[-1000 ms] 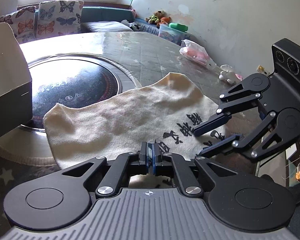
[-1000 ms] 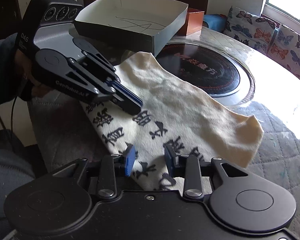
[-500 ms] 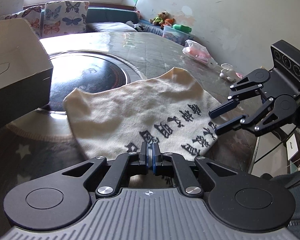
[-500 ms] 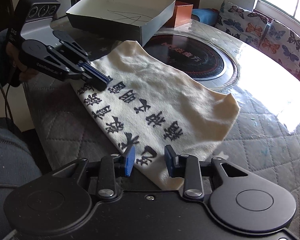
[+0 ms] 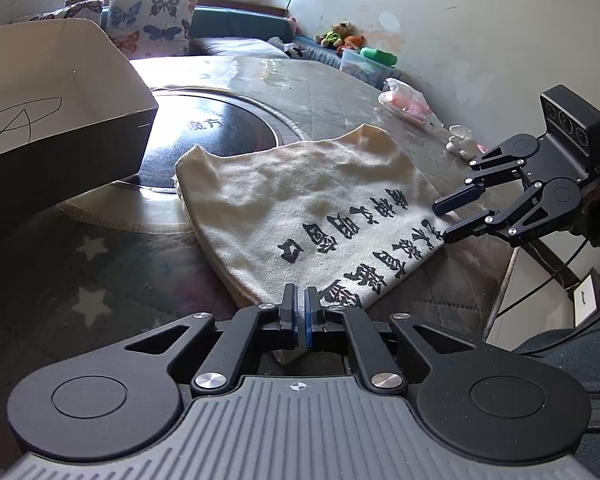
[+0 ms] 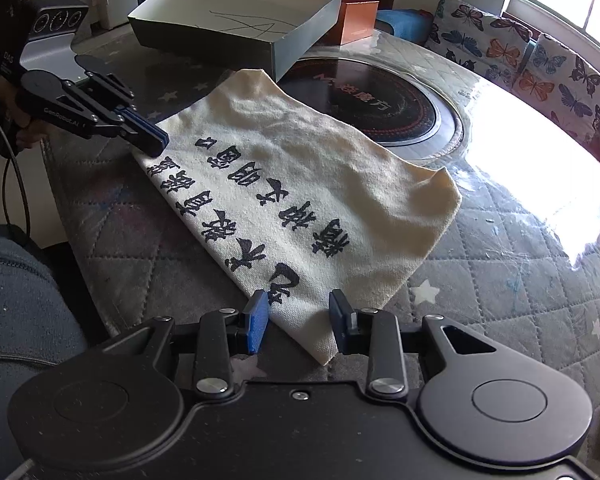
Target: Fold shopping bag
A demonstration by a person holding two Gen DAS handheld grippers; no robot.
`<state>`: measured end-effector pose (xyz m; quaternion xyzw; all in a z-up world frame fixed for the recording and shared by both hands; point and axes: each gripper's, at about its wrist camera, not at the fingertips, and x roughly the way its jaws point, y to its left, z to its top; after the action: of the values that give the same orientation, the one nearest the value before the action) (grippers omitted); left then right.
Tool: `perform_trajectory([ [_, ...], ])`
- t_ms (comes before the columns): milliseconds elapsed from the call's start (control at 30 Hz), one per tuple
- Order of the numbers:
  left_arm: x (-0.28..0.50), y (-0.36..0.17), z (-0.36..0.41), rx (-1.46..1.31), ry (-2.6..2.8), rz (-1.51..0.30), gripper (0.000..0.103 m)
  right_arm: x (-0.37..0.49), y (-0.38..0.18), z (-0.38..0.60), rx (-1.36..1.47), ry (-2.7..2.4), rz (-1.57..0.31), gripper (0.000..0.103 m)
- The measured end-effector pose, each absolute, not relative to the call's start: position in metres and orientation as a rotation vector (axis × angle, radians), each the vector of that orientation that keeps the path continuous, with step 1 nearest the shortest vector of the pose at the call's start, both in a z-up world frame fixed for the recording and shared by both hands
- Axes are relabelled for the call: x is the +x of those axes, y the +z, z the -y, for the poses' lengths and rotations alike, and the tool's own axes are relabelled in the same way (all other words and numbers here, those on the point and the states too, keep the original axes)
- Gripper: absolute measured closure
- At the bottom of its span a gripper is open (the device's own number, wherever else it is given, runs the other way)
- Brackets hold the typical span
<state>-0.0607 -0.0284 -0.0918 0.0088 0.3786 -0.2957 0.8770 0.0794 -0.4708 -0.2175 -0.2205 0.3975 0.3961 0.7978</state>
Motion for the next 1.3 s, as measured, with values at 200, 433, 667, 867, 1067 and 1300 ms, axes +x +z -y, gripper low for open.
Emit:
perform_trajectory([
  [200, -0.051, -0.084, 0.067, 0.083, -0.722, -0.793, 0.097, 0.078, -0.218, 0.467, -0.485, 0.854, -0.862, 0.061],
  [433, -0.038, -0.092, 0.109, 0.124, -0.832, -0.801, 0.097, 0.074, -0.219, 0.464, -0.499, 0.850, -0.856, 0.059],
  [667, -0.045, -0.102, 0.088, 0.065, -0.806, -0.805, 0.097, 0.074, -0.219, 0.467, -0.483, 0.853, -0.858, 0.059],
  [867, -0.062, -0.102, 0.056, 0.023, -0.770, -0.797, 0.097, 0.074, -0.218, 0.468, -0.476, 0.853, -0.857, 0.059],
  [1067, -0.068, -0.102, 0.023, -0.063, -0.691, -0.829, 0.101, 0.075, -0.218, 0.470, -0.468, 0.854, -0.857, 0.059],
  [1300, -0.074, -0.085, 0.009, -0.058, -0.627, -0.817, 0.100, 0.075, -0.218, 0.470, -0.464, 0.854, -0.857, 0.059],
])
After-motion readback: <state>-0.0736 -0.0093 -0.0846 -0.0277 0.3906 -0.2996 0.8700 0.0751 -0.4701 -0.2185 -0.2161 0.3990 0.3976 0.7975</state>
